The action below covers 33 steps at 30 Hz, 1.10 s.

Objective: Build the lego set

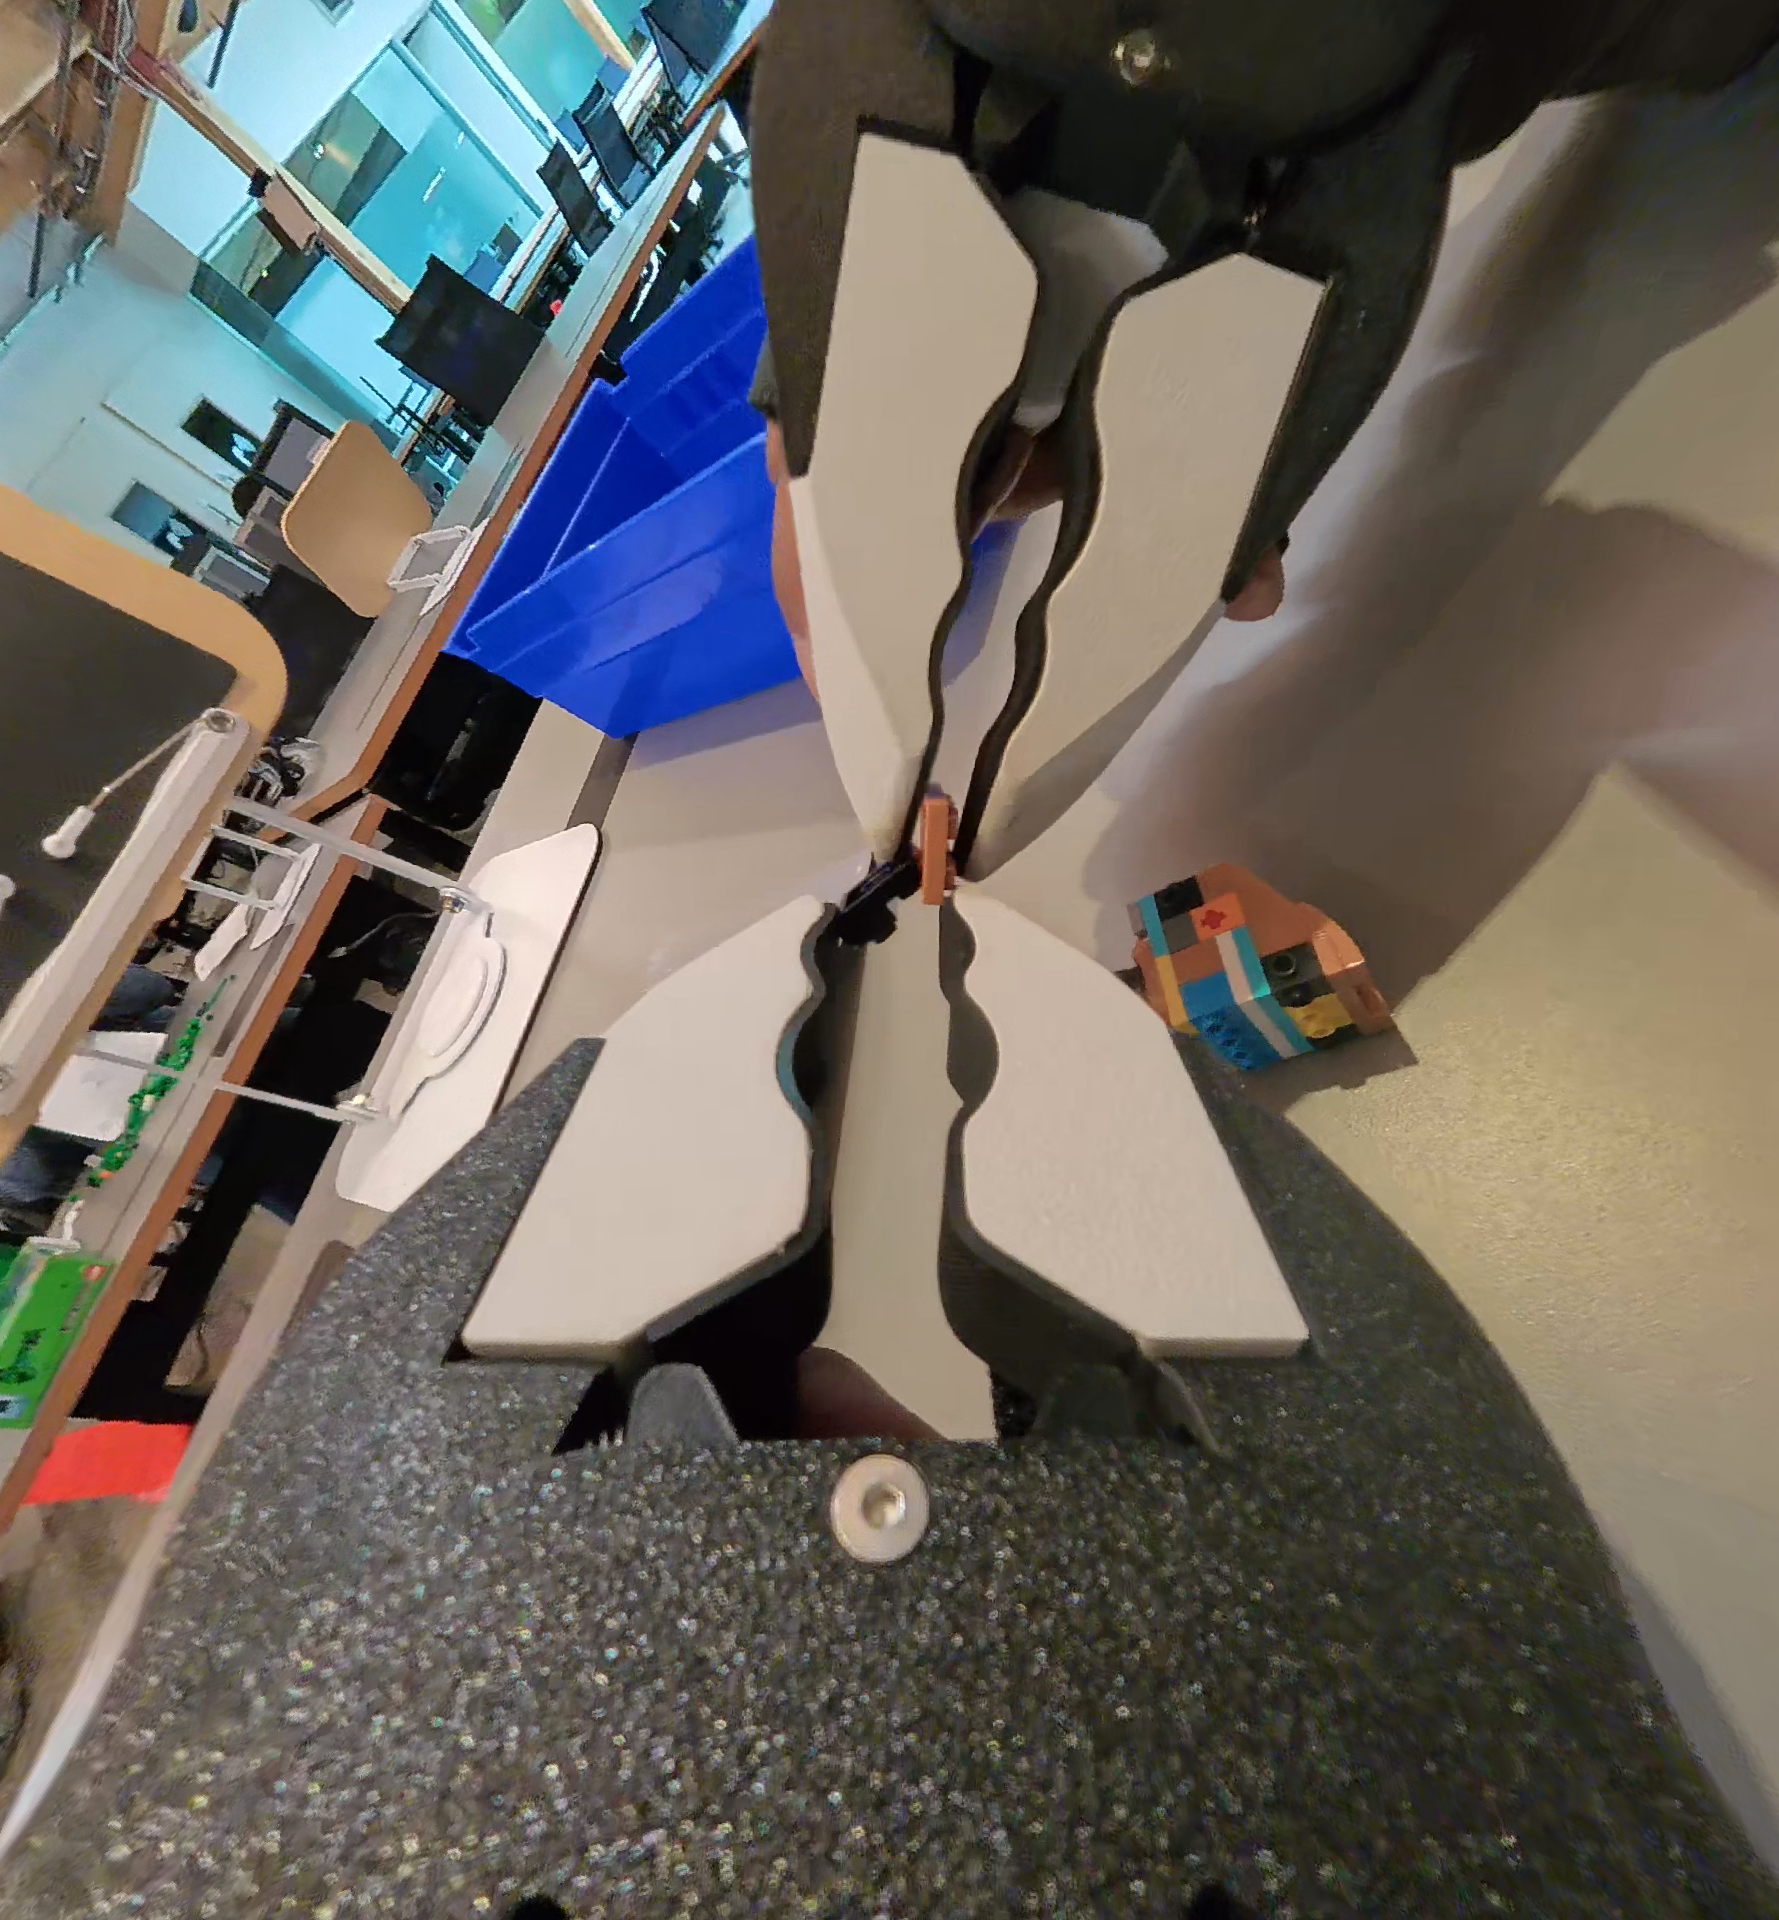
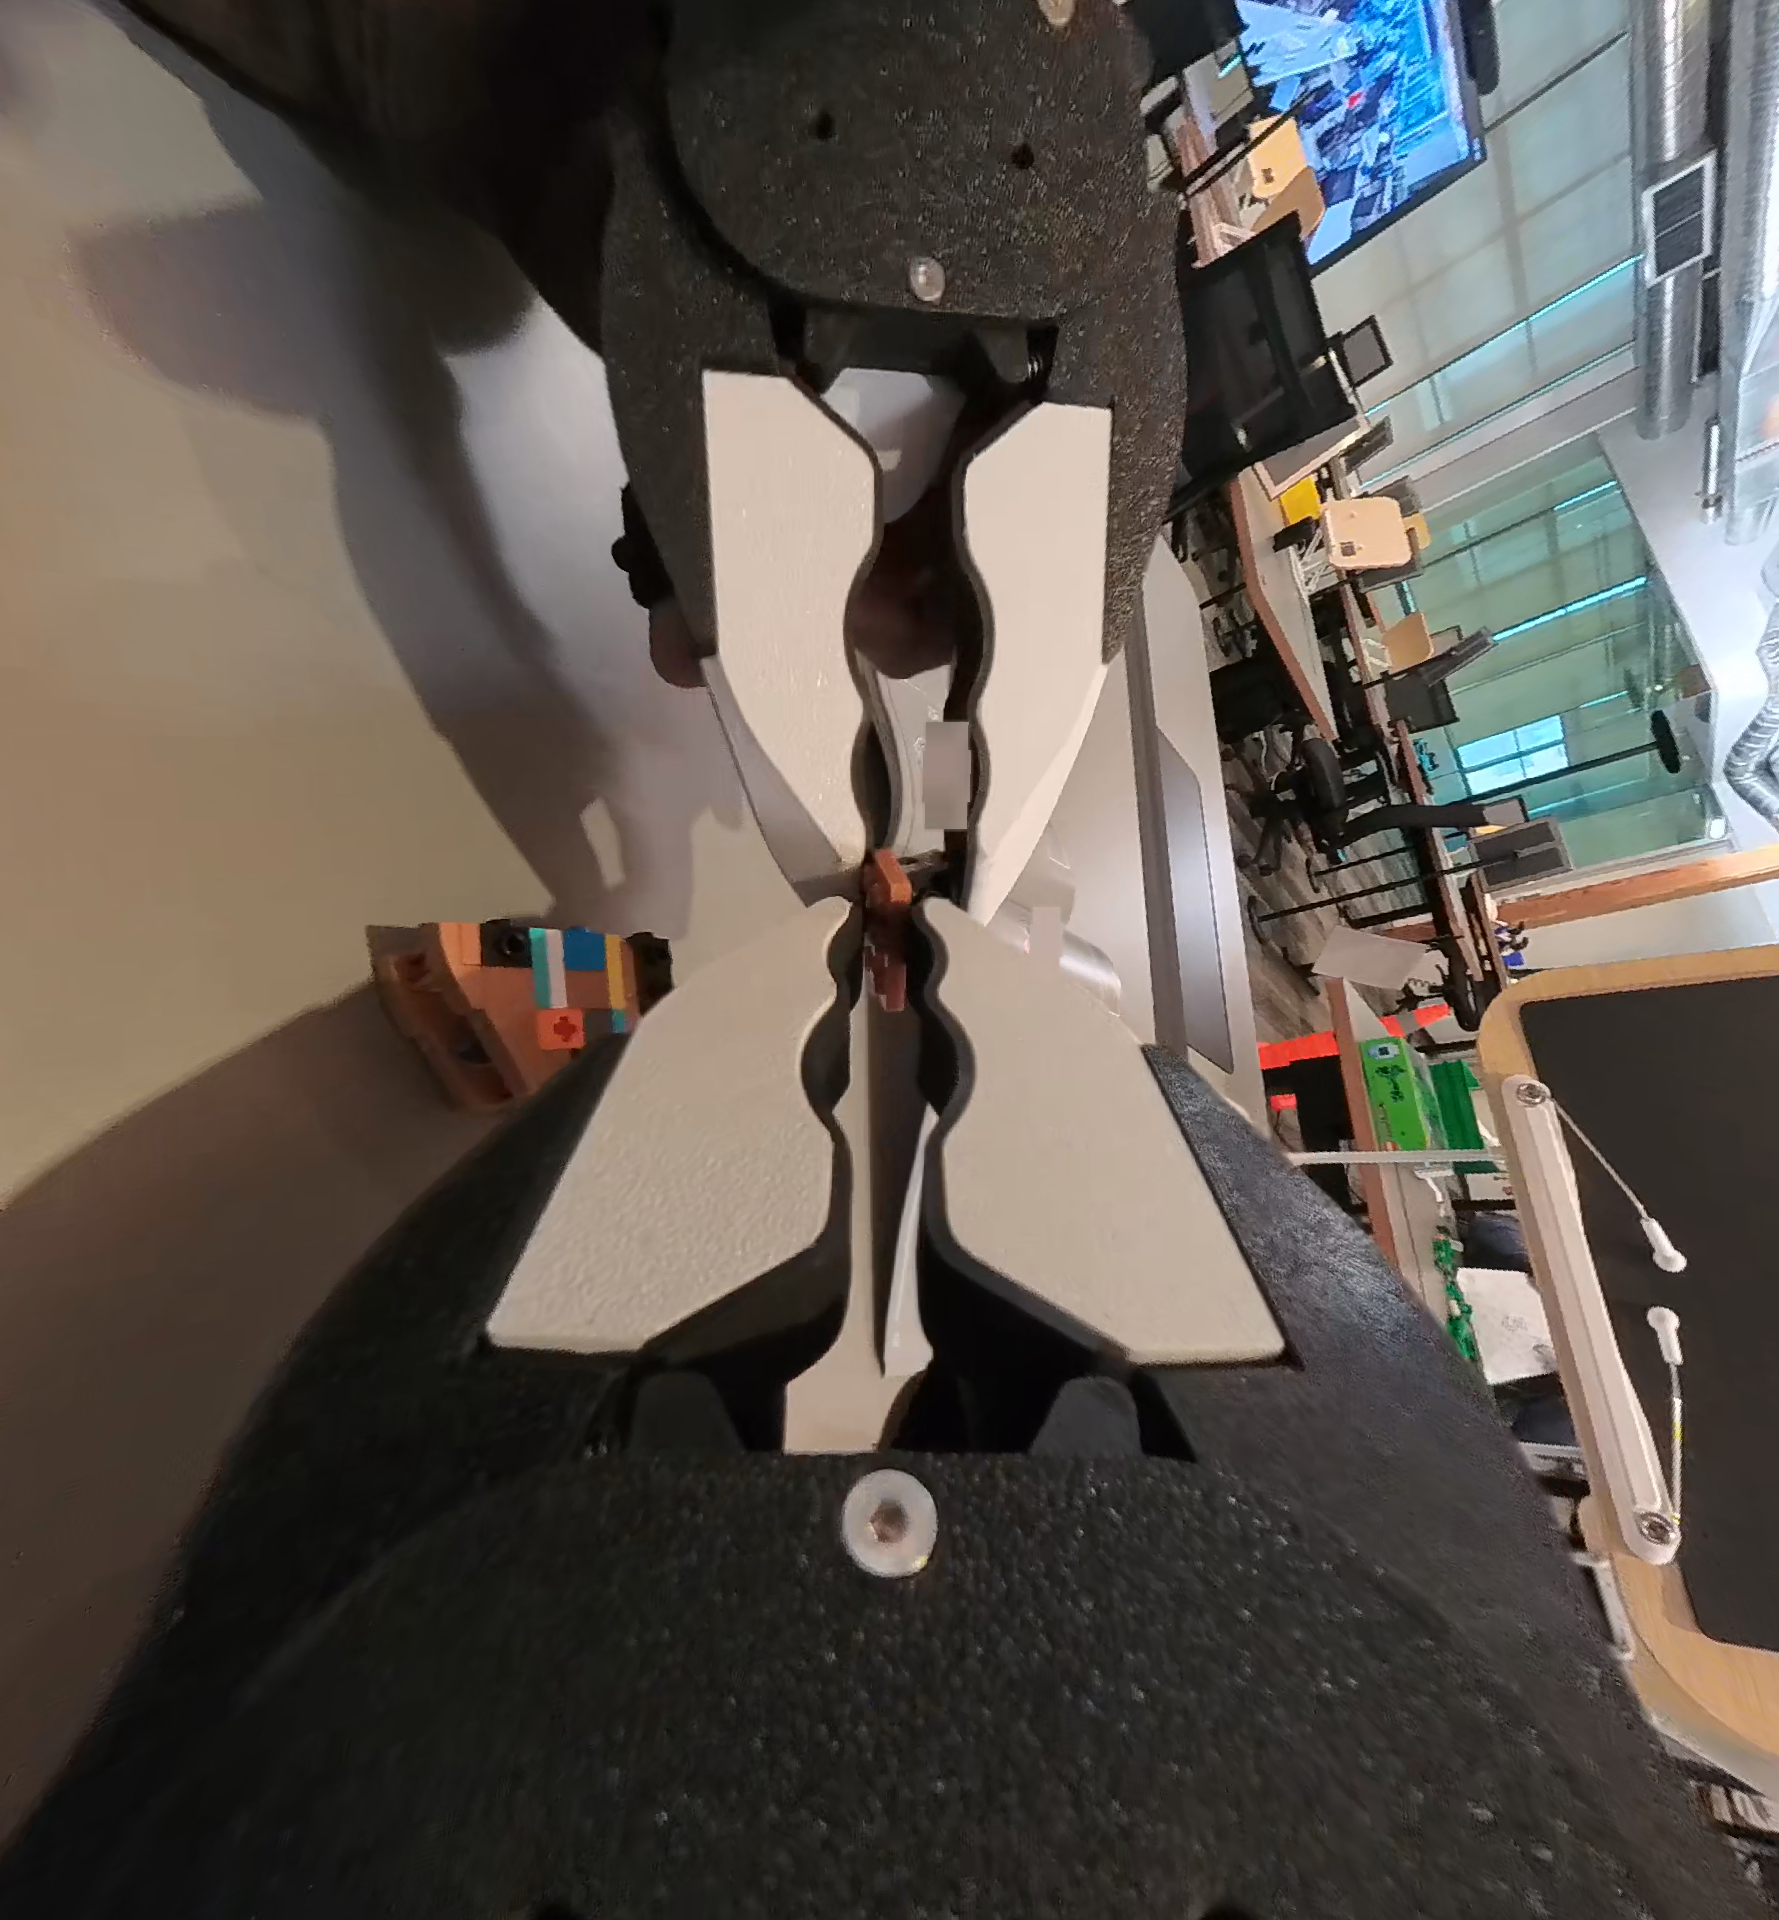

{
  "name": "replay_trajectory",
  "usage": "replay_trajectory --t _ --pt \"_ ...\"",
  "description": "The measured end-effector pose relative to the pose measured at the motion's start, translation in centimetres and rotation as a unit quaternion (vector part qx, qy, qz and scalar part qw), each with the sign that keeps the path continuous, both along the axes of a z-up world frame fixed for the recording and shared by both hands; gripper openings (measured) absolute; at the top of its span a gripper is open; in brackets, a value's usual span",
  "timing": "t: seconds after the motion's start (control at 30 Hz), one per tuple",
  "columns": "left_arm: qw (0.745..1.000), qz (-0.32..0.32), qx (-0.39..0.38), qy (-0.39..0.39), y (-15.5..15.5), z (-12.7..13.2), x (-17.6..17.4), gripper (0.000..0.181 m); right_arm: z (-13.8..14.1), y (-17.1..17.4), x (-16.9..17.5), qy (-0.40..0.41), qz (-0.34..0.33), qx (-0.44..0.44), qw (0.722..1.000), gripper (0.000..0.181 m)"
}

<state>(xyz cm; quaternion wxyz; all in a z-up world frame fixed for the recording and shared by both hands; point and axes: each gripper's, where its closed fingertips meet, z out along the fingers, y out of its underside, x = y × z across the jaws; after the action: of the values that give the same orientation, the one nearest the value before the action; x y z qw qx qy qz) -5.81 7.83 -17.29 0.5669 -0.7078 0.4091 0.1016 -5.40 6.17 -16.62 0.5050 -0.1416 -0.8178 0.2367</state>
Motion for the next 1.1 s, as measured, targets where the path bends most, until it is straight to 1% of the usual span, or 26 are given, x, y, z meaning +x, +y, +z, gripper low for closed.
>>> replay_trajectory --t 0.03,0.1,0.2,0.3,0.57,0.83,0.97,1.1 --pt "1.0 0.0 -0.002 -0.008 0.0 0.0 0.0 0.017 0.2 0.1 0.0 0.005 -0.001 0.001 1.0 0.008" --pt "1.0 0.001 -0.004 -0.024 0.0 0.2 -0.1 0.01 0.4 0.3 0.0 0.012 -0.005 0.003 1.0 0.008" --pt "0.999 -0.001 -0.005 -0.044 0.0 0.5 0.0 0.01 0.7 0.4 0.0 0.014 -0.006 -0.003 1.0 0.008" --pt "0.999 -0.001 -0.004 -0.042 0.0 0.5 0.0 0.01 0.7 0.4 0.0 0.014 -0.006 -0.004 1.0 0.008" --pt "0.999 -0.002 -0.001 -0.052 -0.2 1.0 0.1 0.008 1.3 0.4 0.0 0.013 0.0 -0.067 0.998 0.008" --pt "0.999 -0.002 0.016 -0.042 -0.2 1.3 0.3 0.006 1.9 0.5 -0.1 0.013 0.002 -0.121 0.993 0.01" --pt "0.999 -0.006 0.014 -0.04 -0.3 1.2 0.4 0.006 1.8 0.4 0.0 0.012 0.004 -0.117 0.993 0.01" --pt "0.999 -0.013 0.021 -0.022 -0.4 1.1 0.5 0.006 1.7 0.3 0.1 0.008 0.009 -0.115 0.993 0.01"
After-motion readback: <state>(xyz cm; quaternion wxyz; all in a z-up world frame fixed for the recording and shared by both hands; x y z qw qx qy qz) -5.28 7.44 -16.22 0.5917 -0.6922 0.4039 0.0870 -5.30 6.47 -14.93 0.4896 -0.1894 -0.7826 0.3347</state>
